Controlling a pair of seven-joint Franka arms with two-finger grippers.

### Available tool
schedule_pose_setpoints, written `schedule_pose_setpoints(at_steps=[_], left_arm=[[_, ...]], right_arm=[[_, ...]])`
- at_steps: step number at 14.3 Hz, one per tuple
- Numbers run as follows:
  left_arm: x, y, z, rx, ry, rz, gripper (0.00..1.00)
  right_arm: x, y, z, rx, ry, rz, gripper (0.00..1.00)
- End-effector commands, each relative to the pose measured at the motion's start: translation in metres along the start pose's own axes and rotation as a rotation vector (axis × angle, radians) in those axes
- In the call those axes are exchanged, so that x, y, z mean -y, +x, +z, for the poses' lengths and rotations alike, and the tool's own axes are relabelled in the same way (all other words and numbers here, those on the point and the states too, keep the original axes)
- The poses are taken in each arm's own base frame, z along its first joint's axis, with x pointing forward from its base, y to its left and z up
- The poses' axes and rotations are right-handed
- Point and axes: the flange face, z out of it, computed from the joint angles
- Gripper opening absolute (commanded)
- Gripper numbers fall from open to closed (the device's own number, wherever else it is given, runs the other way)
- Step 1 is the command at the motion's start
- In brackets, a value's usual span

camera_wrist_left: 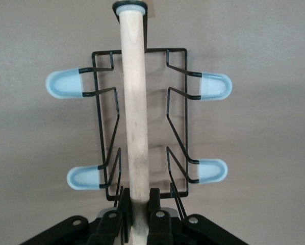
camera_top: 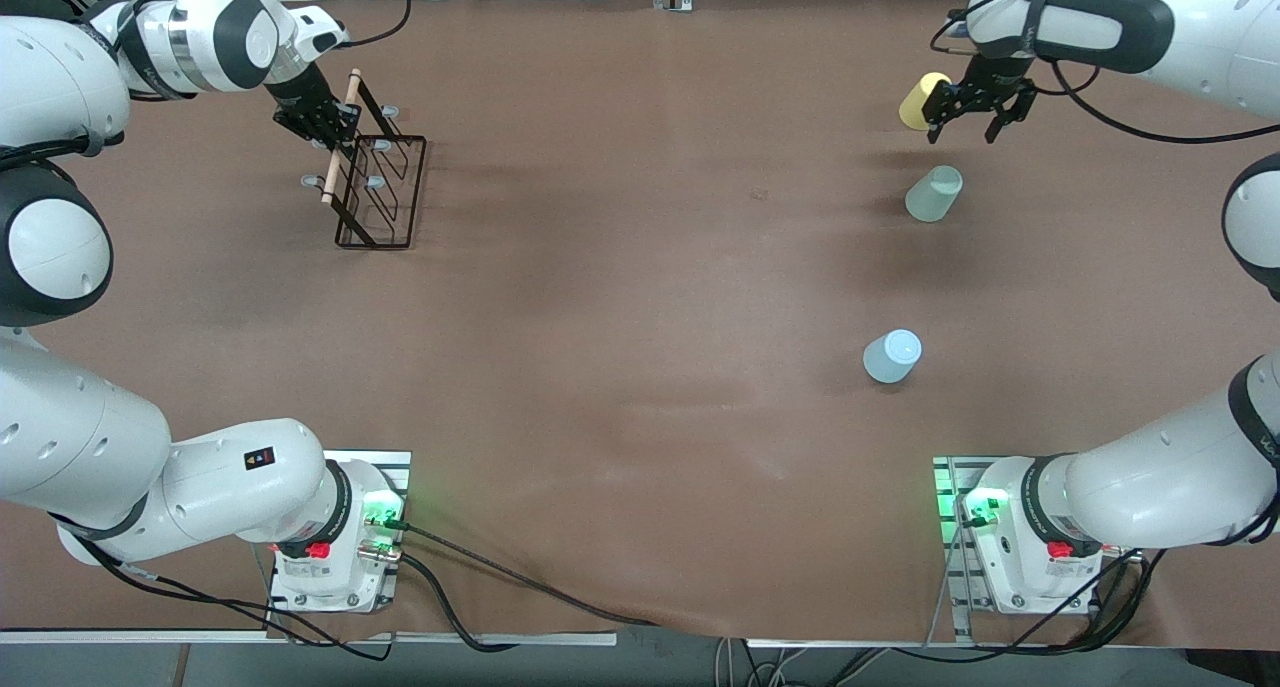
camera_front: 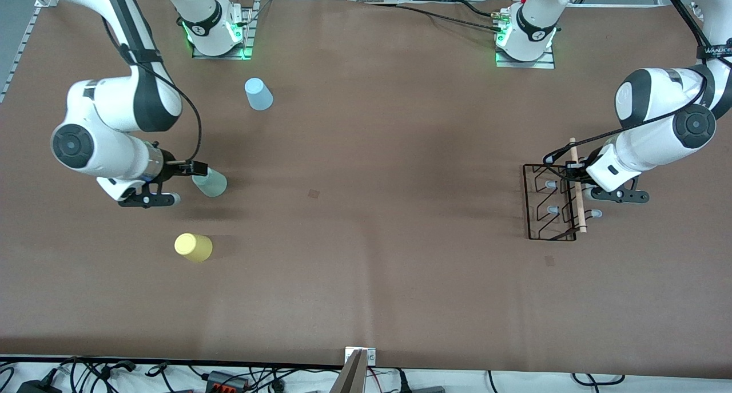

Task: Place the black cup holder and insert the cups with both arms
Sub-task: 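Carry the rack mid-table with the left gripper while the right gripper reaches the cup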

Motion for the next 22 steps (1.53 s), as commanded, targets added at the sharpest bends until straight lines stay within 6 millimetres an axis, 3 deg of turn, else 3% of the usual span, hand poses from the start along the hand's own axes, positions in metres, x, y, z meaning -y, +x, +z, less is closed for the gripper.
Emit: schedule_pose_setpoints(at_steps=[1,3,5,7,10,13,16,18,22], left_arm=[[-0.040,0.013,-0.049,0.046,0.016,0.020,0.01],[-0.087,0.019,-0.076,0.090,0.024,0.014,0.01],[-0.160,0.021,-0.098,0.087,0.039,-0.026,0.01],[-0.246,0.017,-0.105,0.075,0.047,-0.058,0.01],[-0.342,0.011,-0.105,0.062,0.028,-0.068,0.01],[-0.422,0.000,-0.081,0.084,0.003,-0.021,0.01],[-0.468,-0.005,-0.061,0.096,-0.016,-0.012,0.01],[-0.494,-0.007,-0.036,0.106,-0.022,-0.044,0.01],[-0.505,-0.004,-0.018,0.094,-0.040,-0.095,0.01]], right_arm=[[0.012,-0.003,0.022,0.000,0.005,0.033,1.00],[0.010,-0.004,0.041,-0.025,0.005,0.037,1.00],[0.008,-0.004,0.049,-0.024,0.001,0.037,1.00],[0.003,-0.003,0.049,-0.023,-0.009,0.038,1.00],[-0.002,-0.001,0.060,-0.007,-0.011,0.048,1.00],[-0.006,0.004,0.073,-0.006,-0.012,0.055,1.00],[-0.008,0.006,0.083,0.003,-0.012,0.060,1.00],[-0.015,0.007,0.092,0.015,-0.012,0.071,1.00],[-0.016,0.006,0.092,0.025,-0.013,0.070,1.00]])
